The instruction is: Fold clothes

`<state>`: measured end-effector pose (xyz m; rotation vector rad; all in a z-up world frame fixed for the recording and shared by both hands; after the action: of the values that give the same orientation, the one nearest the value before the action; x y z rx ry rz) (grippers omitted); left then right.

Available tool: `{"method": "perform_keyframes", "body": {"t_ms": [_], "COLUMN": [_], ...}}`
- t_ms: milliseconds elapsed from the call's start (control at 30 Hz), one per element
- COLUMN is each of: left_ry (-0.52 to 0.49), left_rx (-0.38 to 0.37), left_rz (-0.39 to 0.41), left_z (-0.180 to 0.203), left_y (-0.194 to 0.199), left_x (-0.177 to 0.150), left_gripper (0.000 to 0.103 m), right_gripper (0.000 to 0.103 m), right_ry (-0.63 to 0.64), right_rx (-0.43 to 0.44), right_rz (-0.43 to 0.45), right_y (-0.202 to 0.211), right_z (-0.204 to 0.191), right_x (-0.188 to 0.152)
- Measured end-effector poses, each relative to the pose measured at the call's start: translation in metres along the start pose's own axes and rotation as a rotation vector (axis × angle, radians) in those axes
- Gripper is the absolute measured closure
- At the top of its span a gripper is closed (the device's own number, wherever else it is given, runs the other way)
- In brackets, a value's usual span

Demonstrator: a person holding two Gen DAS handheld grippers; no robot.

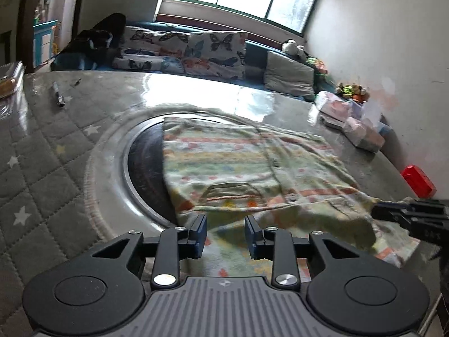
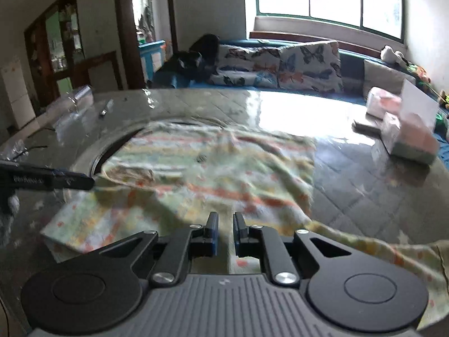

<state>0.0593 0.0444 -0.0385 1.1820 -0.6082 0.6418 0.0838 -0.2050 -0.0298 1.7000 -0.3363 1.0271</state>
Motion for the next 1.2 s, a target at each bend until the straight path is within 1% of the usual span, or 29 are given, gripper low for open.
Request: {"method": "perform_keyframes", "body": {"t_ms": [100,200,267,333,400,467,600,700,833,933,1000,1100,1200], "left_ry": [-0.018,-0.07,-0.093,-0.11,-0.124,-0.137,-0.163,-0.176,-0.187,-0.196,-0.203,-0.212,-0.216], "left_rx": [-0.038,-0.095,-0.126,-0.151,-0.169,-0.186,-0.192,-0.198,-0.201,-0.201,-0.201,-0.201,-0.201], "left_rz": [-0.015,-0.034,-0.048,-0.062,-0.077,-0.092,-0.119,-0.121,-0.124,-0.126,-0.128,-0.131,-0.131], "left_z": [0.015,0.038,0.05,0.059,0.066,0.073,0.077,0.076,0.076,0.076,0.076,0.076,0.076], "left_y": [-0.003,-0.004,-0.006,-0.008,-0.011,-0.014,-0.017,-0.015,-0.014,-0.012,-0.011,-0.009,-0.009], "left_x": [-0.002,-0.01,-0.015,-0.02,-0.024,-0.028,-0.037,-0.039,-0.04,-0.041,-0.042,-0.044,-0.045], "left_gripper": [0.071,0.069,0.068,0.068,0.068,0.068,0.068,0.068,0.068,0.068,0.068,0.068,0.068], "right_gripper": [0.092,0.092,0.091,0.09,0.084,0.085,0.086,0.085,0.084,0.084,0.084,0.084,0.084], "right_ry": [0.034,0.063,0.071,0.088,0.107,0.122,0.063,0.066,0.116,0.151,0.127,0.064,0.095], "right_rx": [0.039,0.049,0.072,0.073,0.08,0.06,0.042,0.021,0.063,0.075,0.056,0.05,0.068], "right_rz": [-0.003,-0.023,-0.025,-0.03,-0.045,-0.056,-0.033,-0.022,-0.013,-0.04,-0.05,-0.026,-0.007], "right_y": [-0.012,-0.03,-0.037,-0.043,-0.051,-0.06,-0.058,-0.048,-0.035,-0.036,-0.041,-0.036,-0.034], "right_z": [-0.011,-0.017,-0.017,-0.02,-0.024,-0.024,-0.009,-0.003,-0.013,-0.02,-0.014,-0.004,-0.013], "right_x": [0.004,0.003,0.003,0.005,0.005,0.003,0.006,0.006,0.001,-0.009,-0.013,-0.008,-0.002]}}
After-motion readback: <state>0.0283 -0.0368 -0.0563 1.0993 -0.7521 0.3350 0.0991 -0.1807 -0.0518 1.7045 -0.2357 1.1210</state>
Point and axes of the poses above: each gripper's, at about its wrist camera, not at the fingertips, and y roughly against the way its jaws point, z to its right, x to its top, the point moved 5 cm from there along -y, roughly the way its jaws point
